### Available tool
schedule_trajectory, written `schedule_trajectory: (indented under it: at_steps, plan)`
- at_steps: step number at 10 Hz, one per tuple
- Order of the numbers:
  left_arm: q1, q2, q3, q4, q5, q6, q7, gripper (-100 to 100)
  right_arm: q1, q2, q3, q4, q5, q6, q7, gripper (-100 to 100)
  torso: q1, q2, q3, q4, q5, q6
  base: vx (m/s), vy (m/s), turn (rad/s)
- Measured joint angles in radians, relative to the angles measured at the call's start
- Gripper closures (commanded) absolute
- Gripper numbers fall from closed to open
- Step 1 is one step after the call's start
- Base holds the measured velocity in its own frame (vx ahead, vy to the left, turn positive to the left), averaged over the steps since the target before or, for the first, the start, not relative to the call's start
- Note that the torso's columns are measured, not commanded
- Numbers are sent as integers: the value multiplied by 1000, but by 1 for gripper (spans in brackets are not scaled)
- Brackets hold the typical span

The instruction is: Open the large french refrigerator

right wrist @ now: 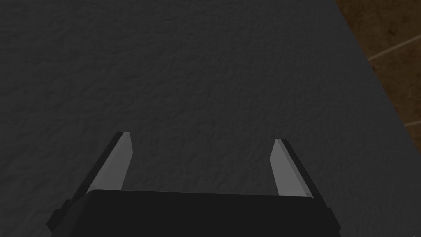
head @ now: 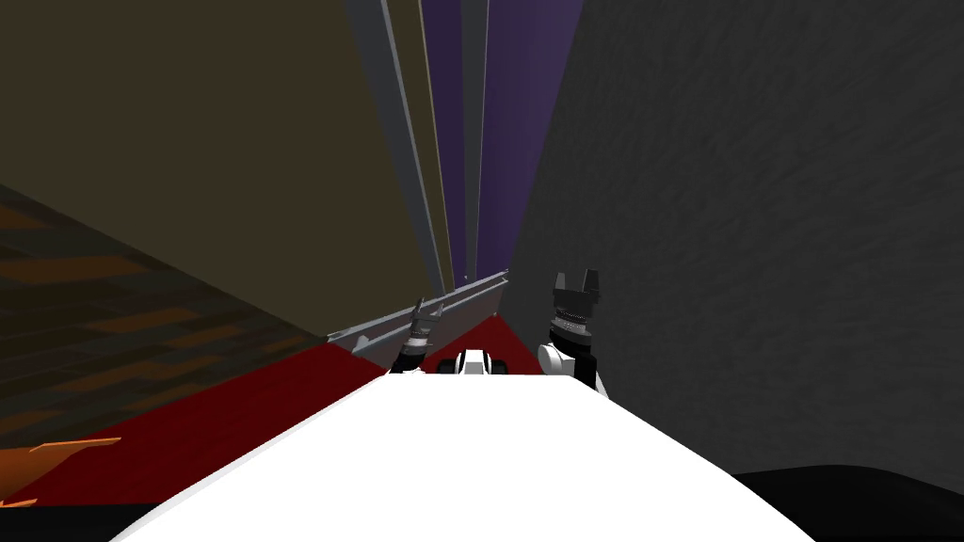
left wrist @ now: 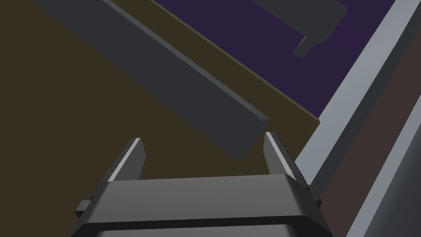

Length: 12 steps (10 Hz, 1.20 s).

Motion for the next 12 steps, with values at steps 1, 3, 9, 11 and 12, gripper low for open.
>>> schedule_trajectory:
  at_steps: [1,3,9,11,12]
  plan:
    - [0,0,0,-2,0,4,0,100,0,0,0,0,0,0,0,0,1,0,0,0,0,0,-13,11,-13]
    - [1,-7,-6,33,-4,-29,1,100,0,0,0,0,0,0,0,0,2,2,1,1,1,0,-45,26,-15]
    - [-18,-56,50,77,15,-43,-37,-100,0,0,0,0,0,0,0,0,0,-2,-1,0,0,0,131,-74,102]
    - [-25,-70,69,90,21,-44,-49,-100,0,0,0,0,0,0,0,0,4,6,3,1,1,0,68,-37,20]
    - [-26,-69,72,72,23,-27,-51,-100,0,0,0,0,0,0,0,0,4,7,4,2,1,1,37,-13,27]
